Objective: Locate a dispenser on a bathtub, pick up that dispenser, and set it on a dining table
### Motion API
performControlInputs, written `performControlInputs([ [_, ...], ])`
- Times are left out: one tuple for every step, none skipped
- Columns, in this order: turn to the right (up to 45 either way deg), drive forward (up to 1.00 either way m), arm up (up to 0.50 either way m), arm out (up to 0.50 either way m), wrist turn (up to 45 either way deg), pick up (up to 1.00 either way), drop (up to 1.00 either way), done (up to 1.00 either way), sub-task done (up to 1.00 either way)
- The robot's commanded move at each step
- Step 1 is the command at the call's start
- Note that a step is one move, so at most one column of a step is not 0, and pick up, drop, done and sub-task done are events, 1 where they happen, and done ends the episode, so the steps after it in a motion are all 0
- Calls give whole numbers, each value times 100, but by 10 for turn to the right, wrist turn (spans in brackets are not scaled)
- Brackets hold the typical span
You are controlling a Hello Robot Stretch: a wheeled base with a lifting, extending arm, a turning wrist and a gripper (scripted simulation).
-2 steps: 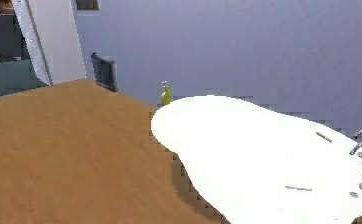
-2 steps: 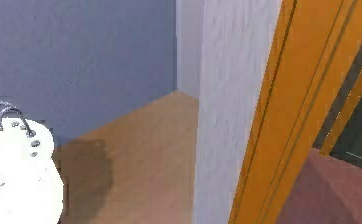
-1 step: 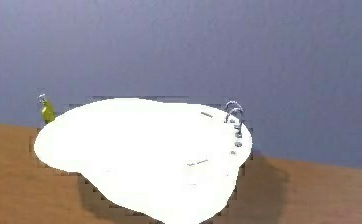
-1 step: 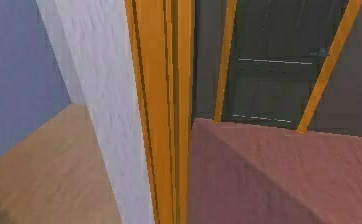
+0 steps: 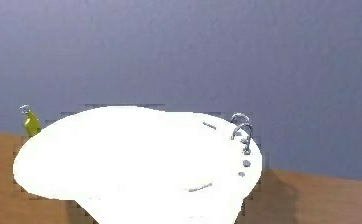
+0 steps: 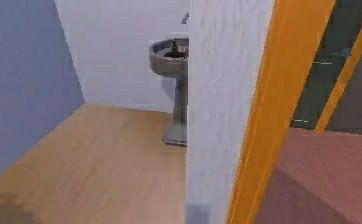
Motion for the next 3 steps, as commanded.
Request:
performControlInputs([
  [-450,0,0,0,0,0,0,0,0],
  [-450,0,0,0,0,0,0,0,0],
  [-180,0,0,0,0,0,0,0,0],
])
